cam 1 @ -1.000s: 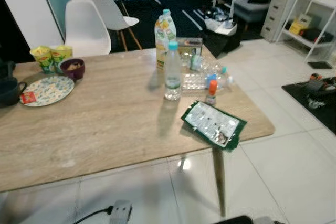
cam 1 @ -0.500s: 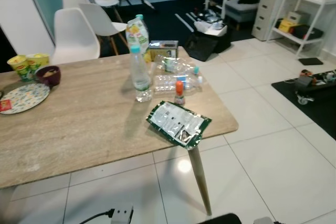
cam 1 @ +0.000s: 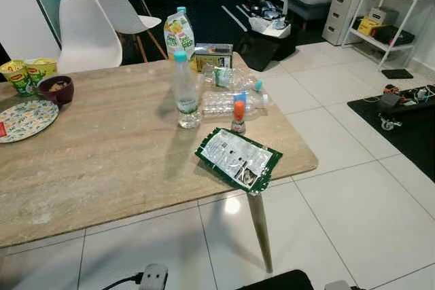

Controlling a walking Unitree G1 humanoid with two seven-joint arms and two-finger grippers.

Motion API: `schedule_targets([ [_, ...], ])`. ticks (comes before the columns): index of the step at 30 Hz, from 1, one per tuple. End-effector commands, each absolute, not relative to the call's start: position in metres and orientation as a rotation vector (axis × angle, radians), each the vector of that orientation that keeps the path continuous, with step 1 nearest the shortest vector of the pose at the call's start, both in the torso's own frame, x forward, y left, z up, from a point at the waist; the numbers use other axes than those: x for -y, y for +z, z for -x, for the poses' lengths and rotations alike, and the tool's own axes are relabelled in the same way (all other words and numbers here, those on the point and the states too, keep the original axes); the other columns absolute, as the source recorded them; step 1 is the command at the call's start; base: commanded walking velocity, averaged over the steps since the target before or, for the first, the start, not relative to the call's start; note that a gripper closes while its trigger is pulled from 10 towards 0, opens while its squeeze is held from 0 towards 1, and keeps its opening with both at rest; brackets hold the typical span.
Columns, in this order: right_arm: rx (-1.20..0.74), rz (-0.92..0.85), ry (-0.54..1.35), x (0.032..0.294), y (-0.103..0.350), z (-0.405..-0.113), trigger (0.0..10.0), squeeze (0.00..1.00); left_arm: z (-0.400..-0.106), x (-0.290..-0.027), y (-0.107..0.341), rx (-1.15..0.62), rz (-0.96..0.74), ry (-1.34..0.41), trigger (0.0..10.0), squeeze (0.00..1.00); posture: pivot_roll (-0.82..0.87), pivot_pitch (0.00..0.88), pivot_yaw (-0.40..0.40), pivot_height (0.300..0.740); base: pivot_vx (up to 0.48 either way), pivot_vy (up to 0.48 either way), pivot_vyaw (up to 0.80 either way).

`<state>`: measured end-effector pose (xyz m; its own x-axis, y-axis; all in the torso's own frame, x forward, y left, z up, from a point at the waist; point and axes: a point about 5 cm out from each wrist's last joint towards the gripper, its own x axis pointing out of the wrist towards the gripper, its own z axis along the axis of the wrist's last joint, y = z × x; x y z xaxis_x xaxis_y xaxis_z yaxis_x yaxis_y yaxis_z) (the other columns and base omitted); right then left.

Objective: Restocking fridge

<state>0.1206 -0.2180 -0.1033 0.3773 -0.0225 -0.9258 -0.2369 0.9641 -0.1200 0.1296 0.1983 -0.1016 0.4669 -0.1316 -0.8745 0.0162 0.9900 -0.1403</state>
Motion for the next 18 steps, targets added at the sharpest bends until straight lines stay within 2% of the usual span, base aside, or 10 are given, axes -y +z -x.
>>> schedule_targets([
  [1, -1.191, 0.273, 0.148, 0.216, -0.104, -0.118, 10.0, 0.0, -0.126, -0.206, -0.102, -1.097, 0.103, -0.073, 10.0, 0.0, 0.03, 0.0, -0.008, 0.74, 0.0, 0.0, 0.0],
  [8, -1.181, 0.299, 0.111, 0.22, -0.103, -0.121, 10.0, 0.0, -0.129, -0.202, -0.101, -1.091, 0.109, -0.086, 10.0, 0.0, 0.03, 0.0, -0.006, 0.74, 0.0, 0.0, 0.0],
  [9, -1.176, 0.297, 0.109, 0.221, -0.103, -0.121, 10.0, 0.35, -0.13, -0.201, -0.101, -1.089, 0.109, -0.091, 10.0, 0.0, 0.02, 0.0, -0.005, 0.74, 0.0, 0.0, 0.0],
  [10, -1.174, 0.295, 0.107, 0.221, -0.103, -0.122, 10.0, 0.35, -0.13, -0.201, -0.101, -1.088, 0.109, -0.094, 10.0, 0.0, 0.03, 0.0, -0.004, 0.74, 0.0, 0.0, 0.0],
  [11, -1.173, 0.295, 0.107, 0.221, -0.103, -0.122, 10.0, 1.0, -0.13, -0.201, -0.101, -1.087, 0.109, -0.098, 10.0, 0.0, 0.03, 0.0, -0.004, 0.74, 0.0, 0.0, 0.0],
  [18, -1.157, 0.352, 0.05, 0.232, -0.1, -0.124, 10.0, 1.0, -0.13, -0.201, -0.101, -1.09, 0.112, -0.1, 10.0, 0.0, 0.03, 0.0, -0.007, 0.74, 0.0, 0.0, 0.0],
])
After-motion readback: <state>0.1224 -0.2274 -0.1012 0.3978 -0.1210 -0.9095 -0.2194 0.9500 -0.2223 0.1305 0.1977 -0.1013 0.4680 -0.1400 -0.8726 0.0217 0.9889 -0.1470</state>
